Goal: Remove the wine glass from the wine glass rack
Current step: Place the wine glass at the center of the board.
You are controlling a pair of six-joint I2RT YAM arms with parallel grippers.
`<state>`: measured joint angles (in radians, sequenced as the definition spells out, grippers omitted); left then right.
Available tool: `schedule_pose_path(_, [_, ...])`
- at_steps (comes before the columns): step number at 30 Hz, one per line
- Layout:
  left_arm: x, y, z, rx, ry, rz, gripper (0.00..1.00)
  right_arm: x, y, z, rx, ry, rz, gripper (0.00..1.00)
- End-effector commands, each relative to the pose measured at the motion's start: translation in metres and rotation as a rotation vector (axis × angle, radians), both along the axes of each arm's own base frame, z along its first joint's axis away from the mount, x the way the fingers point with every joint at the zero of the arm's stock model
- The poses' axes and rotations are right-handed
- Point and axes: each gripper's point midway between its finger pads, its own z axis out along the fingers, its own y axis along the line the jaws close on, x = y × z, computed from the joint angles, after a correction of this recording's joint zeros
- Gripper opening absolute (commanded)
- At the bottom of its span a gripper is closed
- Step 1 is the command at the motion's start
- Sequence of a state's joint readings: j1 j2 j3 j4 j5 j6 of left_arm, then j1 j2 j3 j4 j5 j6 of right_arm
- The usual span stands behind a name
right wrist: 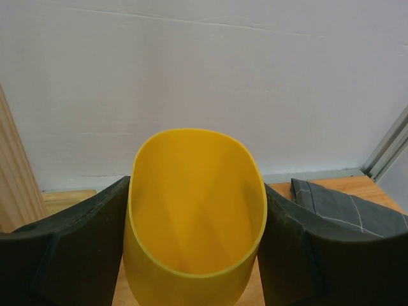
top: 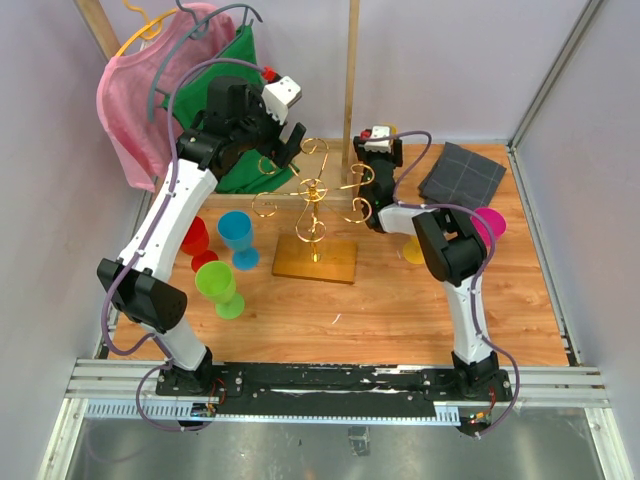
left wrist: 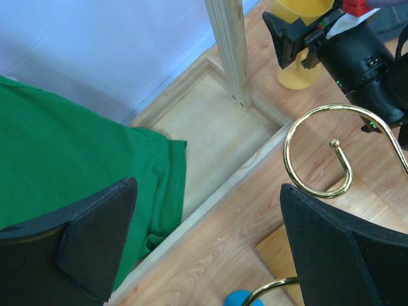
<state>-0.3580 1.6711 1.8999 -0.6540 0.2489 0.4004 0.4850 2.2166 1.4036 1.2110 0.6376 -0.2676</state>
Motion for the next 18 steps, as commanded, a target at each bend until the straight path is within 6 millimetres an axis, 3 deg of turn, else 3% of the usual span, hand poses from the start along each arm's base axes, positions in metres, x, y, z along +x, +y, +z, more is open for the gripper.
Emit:
schedule_pose_path(1, [-0.005,-0.005,-0.001,0.010,0.003,-0.030,0.99,-0.005,0.020,0.011,0.029,-0.055,0.004,0.47])
schedule_pose_path(18, [-0.005,-0.006,-0.010,0.021,0.020,-0.037,0.99,-0.009,0.012,-0.020,0.041,-0.023,-0.051,0.46])
